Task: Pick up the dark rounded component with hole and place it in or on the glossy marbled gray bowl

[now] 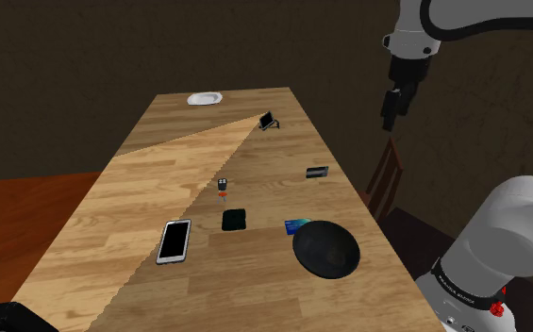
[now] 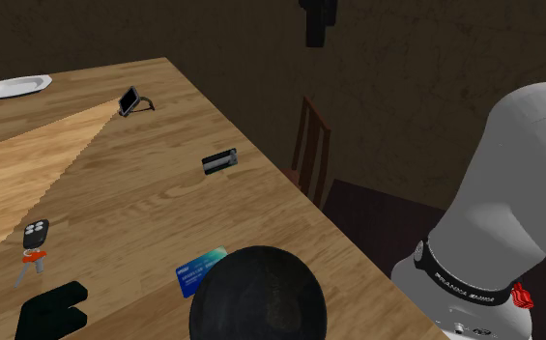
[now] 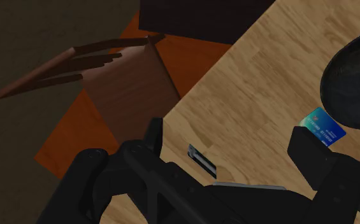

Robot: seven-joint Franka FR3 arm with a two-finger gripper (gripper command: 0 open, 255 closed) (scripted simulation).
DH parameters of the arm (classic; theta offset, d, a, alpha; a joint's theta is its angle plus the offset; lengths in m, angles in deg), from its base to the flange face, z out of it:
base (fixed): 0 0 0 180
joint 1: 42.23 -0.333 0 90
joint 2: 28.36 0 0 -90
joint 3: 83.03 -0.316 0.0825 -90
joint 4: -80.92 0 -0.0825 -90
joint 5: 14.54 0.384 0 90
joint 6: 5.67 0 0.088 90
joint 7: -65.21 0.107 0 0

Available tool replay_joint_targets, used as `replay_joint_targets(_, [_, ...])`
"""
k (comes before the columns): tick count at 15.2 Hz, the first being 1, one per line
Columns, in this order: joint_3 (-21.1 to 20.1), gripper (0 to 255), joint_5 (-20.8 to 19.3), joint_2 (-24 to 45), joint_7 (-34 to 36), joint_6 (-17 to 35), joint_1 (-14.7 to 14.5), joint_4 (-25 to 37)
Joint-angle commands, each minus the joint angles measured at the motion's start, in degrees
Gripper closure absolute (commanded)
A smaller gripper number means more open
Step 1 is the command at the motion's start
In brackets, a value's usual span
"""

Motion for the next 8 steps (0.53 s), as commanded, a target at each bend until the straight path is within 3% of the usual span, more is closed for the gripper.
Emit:
replay_joint_targets(1, [0.00,0,0.00,0.00,0.00,0.00,0.00,0.00])
replay_joint_targets(8, [-4.38,0,3.93,8.47,3.25,9.83,-3.69,-1.63])
